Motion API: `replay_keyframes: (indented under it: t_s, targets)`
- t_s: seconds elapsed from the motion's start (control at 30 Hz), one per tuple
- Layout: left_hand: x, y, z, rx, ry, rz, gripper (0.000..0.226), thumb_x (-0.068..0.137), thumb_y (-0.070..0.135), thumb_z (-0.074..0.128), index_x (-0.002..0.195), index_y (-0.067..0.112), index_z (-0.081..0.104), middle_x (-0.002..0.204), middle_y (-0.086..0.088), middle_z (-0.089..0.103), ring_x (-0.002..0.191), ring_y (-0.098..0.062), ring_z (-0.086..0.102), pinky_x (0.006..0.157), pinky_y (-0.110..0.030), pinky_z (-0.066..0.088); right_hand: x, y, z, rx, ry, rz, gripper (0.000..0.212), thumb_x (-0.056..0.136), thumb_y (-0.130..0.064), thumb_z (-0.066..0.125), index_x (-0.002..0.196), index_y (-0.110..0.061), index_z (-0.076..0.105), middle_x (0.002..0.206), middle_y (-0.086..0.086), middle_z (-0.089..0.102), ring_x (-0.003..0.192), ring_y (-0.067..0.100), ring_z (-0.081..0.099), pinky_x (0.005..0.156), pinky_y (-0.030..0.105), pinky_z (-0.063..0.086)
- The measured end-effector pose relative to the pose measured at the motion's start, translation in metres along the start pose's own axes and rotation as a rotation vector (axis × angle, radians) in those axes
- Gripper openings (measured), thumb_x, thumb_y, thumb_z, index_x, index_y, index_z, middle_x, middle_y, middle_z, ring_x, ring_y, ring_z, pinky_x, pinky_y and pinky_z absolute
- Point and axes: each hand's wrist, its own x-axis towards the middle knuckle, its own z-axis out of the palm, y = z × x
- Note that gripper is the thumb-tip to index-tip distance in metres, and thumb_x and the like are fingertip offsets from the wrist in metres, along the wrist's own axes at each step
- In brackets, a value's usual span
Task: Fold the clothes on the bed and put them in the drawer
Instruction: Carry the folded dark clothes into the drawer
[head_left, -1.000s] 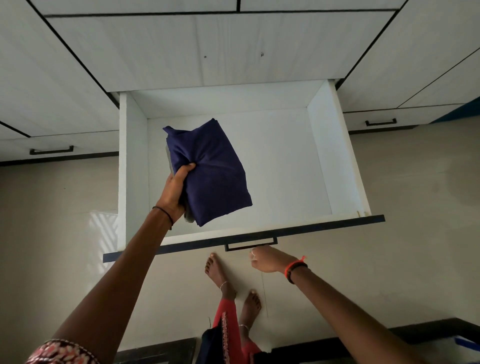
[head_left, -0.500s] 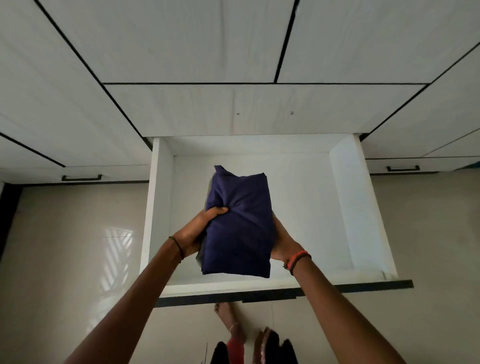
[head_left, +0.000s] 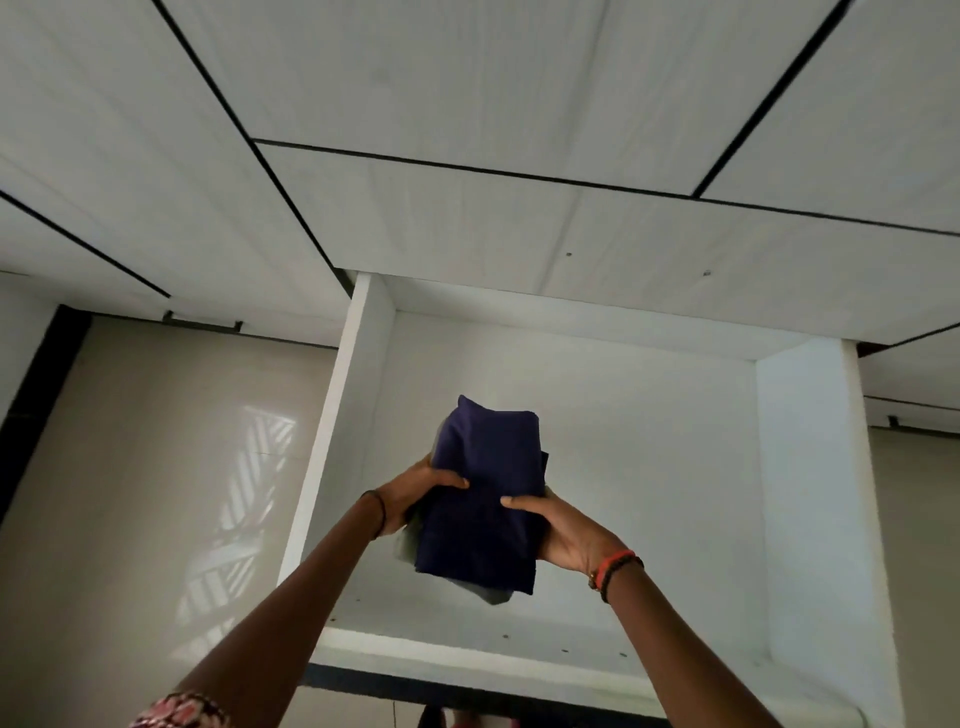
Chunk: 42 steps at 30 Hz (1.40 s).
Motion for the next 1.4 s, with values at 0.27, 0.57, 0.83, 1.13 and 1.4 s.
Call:
replay_keyframes:
  t_s: [0.27, 0.57, 0.83, 1.13, 1.4]
  targets:
    - [0.103, 0.020, -0.063, 0.131, 0.418, 0.080, 0.056, 0.080, 0.013, 0.073, 0.129, 0.003, 0.051, 0.126, -0.016, 0.059, 0.117, -0.031, 0.056, 0.099, -0.036, 0.045, 0.120, -0.076, -0.001, -0.172, 0.033, 0.000, 0.057, 0.081, 0.000, 0.065, 0.133, -0.015, 0.047, 0.123, 0.013, 0.063, 0.109, 0.028, 0.063, 0.075, 0.040, 0.055]
    - [0.170, 0.059, -0.119, 0.102, 0.638, 0.278, 0.045, 0.092, 0.008, 0.057, 0.135, 0.007, 0.048, 0.131, -0.014, 0.056, 0.121, -0.030, 0.052, 0.101, -0.034, 0.042, 0.207, -0.142, 0.022, -0.416, 0.154, -0.130, 0.067, 0.078, 0.003, 0.068, 0.133, -0.022, 0.039, 0.125, 0.001, 0.058, 0.109, 0.023, 0.057, 0.077, 0.043, 0.054]
    - [0.192, 0.061, -0.126, 0.364, 0.706, 0.257, 0.072, 0.090, -0.003, 0.052, 0.150, 0.011, 0.016, 0.155, -0.011, 0.023, 0.143, -0.026, 0.023, 0.117, -0.034, 0.019, 0.246, -0.126, 0.018, -0.531, 0.384, -0.171, 0.064, 0.080, 0.009, 0.059, 0.131, -0.024, 0.040, 0.129, 0.011, 0.054, 0.111, 0.032, 0.056, 0.078, 0.051, 0.056]
    - [0.185, 0.052, -0.108, 0.399, 0.722, 0.224, 0.065, 0.095, 0.003, 0.042, 0.151, 0.011, 0.010, 0.159, -0.009, 0.008, 0.147, -0.022, 0.008, 0.119, -0.031, 0.010, 0.251, -0.122, 0.030, -0.685, 0.483, -0.160, 0.059, 0.080, -0.006, 0.070, 0.130, -0.010, 0.039, 0.131, 0.016, 0.052, 0.112, 0.036, 0.056, 0.082, 0.051, 0.055]
    - [0.100, 0.011, -0.046, 0.105, 0.700, 0.223, 0.064, 0.094, 0.011, 0.053, 0.149, 0.023, 0.022, 0.149, -0.015, 0.024, 0.131, -0.032, 0.040, 0.107, -0.037, 0.038, 0.178, -0.097, 0.030, -0.853, 0.611, -0.101, 0.075, 0.086, -0.024, 0.067, 0.145, -0.006, 0.025, 0.134, 0.021, 0.050, 0.115, 0.031, 0.053, 0.100, 0.042, 0.045]
